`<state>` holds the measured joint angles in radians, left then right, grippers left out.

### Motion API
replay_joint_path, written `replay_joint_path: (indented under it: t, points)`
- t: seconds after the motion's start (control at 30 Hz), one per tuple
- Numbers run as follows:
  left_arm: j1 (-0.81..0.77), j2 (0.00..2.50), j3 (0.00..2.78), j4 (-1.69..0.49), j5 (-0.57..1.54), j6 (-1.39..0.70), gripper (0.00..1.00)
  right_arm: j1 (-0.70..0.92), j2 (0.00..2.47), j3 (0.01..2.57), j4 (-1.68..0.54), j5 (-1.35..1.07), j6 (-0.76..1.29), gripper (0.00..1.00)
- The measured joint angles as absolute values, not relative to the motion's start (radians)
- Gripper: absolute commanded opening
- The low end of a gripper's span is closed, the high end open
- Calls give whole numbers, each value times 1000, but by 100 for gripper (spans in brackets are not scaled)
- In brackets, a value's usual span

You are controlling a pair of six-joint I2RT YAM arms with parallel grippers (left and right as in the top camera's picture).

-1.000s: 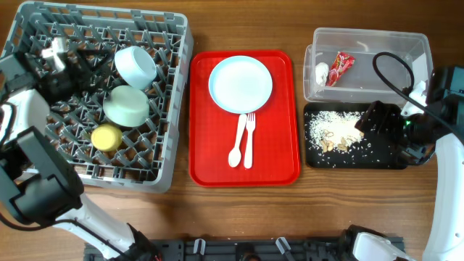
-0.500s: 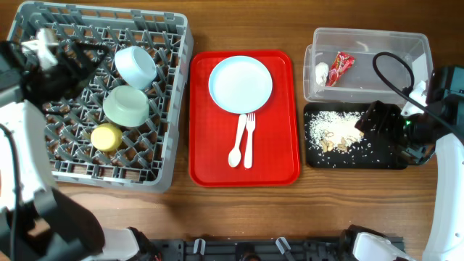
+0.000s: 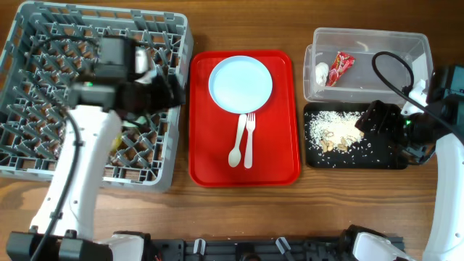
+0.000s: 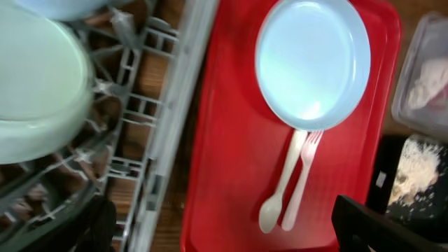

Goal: Sort waste into correct bins and load items into the dishwasher rack
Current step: 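Move the left gripper back over the red tray, then lower the left gripper and grasp the white spoon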

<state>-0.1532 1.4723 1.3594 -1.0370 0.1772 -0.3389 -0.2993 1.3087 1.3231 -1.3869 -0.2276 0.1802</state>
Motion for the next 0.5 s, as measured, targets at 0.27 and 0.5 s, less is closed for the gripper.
replay_joint_path:
  t: [0.27,0.5]
  points:
    - [-343,1476,1359,-1032,96,-404,100,-299,1309,1323,-1386,-228,177,100]
    - [-436,1555,1359,-1004,87,-422,100,-299,1309,1323,-1384,-228,177,100]
